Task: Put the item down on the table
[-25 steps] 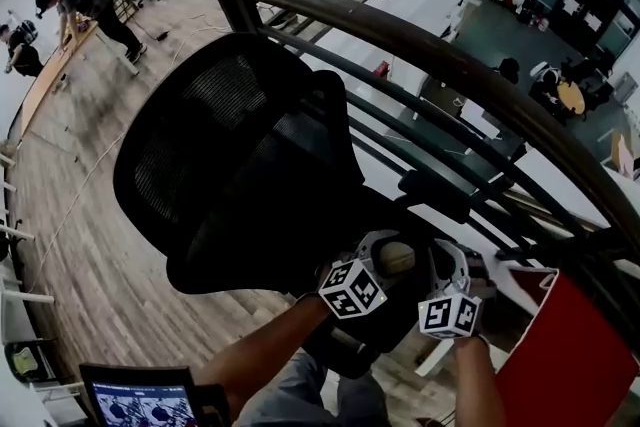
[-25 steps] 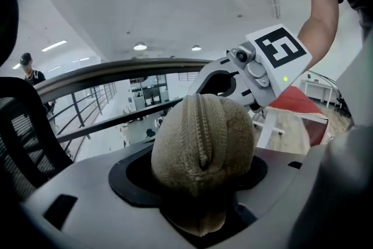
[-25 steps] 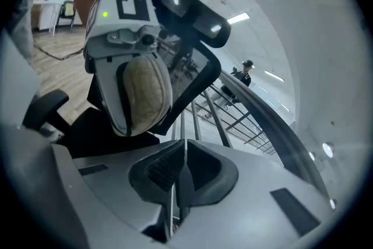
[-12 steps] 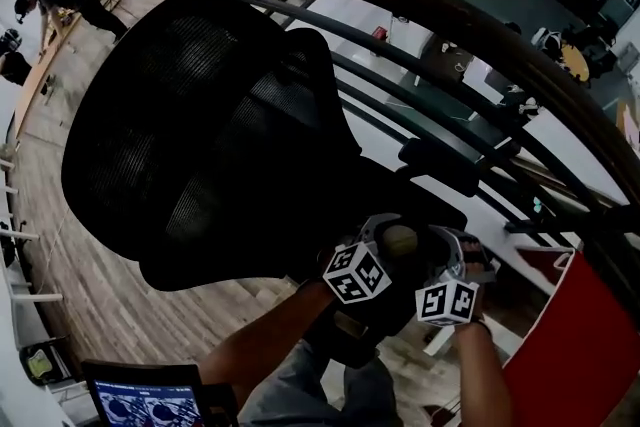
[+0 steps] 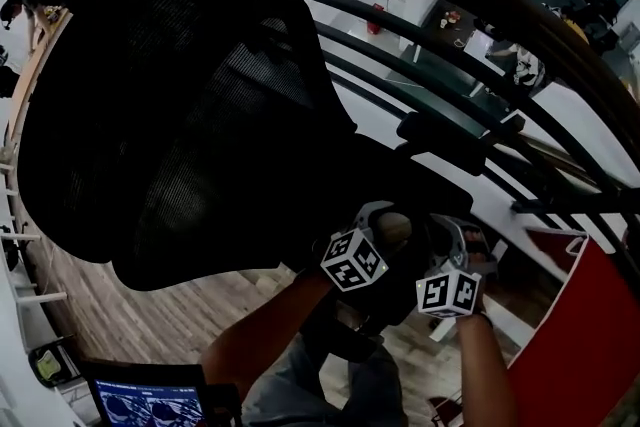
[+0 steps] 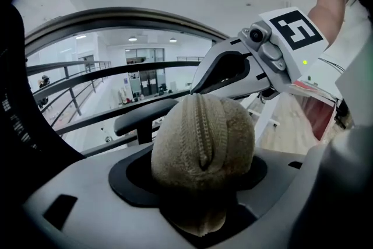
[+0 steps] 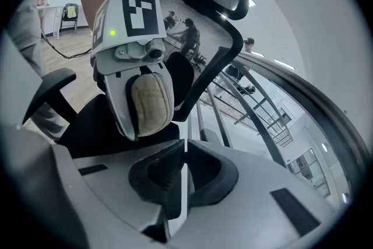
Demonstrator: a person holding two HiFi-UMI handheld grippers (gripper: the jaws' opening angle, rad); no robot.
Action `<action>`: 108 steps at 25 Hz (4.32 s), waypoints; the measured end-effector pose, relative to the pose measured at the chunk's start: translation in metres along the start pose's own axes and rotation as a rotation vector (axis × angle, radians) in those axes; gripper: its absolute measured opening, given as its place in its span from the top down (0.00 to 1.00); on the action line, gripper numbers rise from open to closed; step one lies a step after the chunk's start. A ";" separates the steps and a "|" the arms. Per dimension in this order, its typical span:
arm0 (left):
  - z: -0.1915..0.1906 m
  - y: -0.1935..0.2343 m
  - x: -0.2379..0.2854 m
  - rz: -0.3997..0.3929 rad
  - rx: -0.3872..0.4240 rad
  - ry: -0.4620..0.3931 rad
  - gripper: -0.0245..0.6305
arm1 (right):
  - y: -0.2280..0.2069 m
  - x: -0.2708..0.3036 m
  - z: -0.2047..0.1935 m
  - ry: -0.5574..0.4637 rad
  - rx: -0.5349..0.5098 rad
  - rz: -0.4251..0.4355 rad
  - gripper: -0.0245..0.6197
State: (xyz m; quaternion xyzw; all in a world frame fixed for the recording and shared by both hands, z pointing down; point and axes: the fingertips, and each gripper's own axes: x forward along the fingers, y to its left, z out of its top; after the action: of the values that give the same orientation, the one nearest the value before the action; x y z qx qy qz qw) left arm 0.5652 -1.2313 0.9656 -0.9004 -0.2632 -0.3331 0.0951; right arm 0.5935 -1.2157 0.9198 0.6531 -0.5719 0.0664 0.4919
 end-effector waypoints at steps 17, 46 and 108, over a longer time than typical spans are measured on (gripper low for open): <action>-0.083 0.007 0.075 0.031 -0.068 0.155 0.49 | 0.041 0.024 -0.063 0.032 0.053 0.021 0.95; -0.183 0.015 0.145 0.074 -0.124 0.244 0.49 | 0.088 0.050 -0.122 0.072 0.079 0.010 0.95; 0.172 -0.048 -0.166 0.241 0.018 -0.297 0.96 | -0.070 -0.191 0.096 -0.261 0.152 -0.119 0.95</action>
State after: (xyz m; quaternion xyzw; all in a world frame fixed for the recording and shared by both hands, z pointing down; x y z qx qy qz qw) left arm 0.5281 -1.1991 0.7270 -0.9637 -0.1679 -0.1806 0.1026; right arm 0.5400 -1.1645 0.7077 0.7242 -0.5846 -0.0054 0.3657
